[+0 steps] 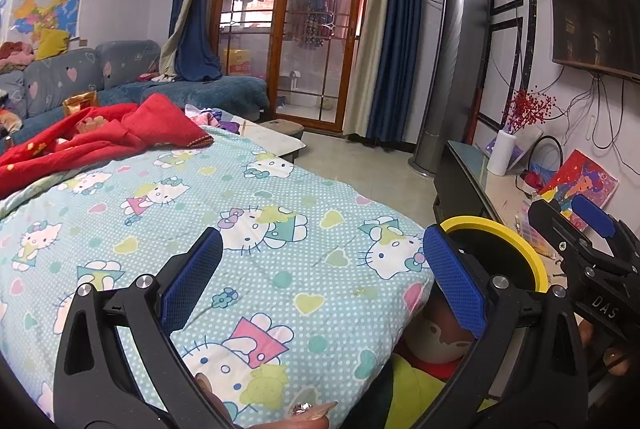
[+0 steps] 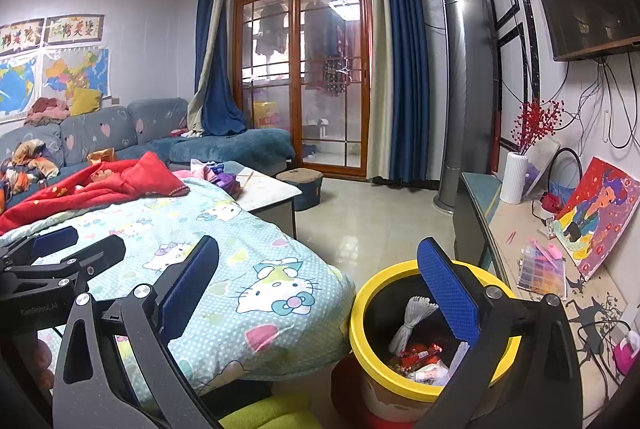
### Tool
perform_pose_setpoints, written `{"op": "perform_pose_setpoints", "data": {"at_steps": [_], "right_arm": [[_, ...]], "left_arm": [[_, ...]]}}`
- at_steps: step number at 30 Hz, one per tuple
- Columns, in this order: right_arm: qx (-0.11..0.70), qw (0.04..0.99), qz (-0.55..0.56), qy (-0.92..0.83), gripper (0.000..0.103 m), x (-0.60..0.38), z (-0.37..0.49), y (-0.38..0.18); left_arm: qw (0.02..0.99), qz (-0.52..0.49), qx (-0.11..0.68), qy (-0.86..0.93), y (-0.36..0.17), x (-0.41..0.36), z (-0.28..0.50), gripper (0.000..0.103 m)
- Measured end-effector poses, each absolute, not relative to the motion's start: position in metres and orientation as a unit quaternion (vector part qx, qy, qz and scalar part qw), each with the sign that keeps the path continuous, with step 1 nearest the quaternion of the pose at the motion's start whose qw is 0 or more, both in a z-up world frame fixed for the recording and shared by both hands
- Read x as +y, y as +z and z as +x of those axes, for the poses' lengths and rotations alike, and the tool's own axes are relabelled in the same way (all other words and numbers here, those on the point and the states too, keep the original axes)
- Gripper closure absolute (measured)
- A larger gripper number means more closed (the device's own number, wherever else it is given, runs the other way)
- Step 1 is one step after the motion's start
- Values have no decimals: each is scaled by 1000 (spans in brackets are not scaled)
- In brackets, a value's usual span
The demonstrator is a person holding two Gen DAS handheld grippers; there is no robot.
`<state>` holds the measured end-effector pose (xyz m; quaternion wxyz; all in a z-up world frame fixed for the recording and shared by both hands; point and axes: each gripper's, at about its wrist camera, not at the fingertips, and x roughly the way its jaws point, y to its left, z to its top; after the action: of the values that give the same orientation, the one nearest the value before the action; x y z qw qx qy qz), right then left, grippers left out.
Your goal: Collect trash
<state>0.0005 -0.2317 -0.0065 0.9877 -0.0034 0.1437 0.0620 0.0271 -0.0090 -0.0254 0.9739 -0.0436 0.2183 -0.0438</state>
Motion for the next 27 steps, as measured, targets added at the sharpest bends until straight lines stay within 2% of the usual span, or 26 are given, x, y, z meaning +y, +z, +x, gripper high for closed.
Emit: {"op": "perform_pose_setpoints", "data": {"at_steps": [27], "right_arm": [[144, 988, -6, 61, 6, -229, 0, -8]], "left_arm": [[973, -44, 221, -43, -26, -10, 27, 11]]}}
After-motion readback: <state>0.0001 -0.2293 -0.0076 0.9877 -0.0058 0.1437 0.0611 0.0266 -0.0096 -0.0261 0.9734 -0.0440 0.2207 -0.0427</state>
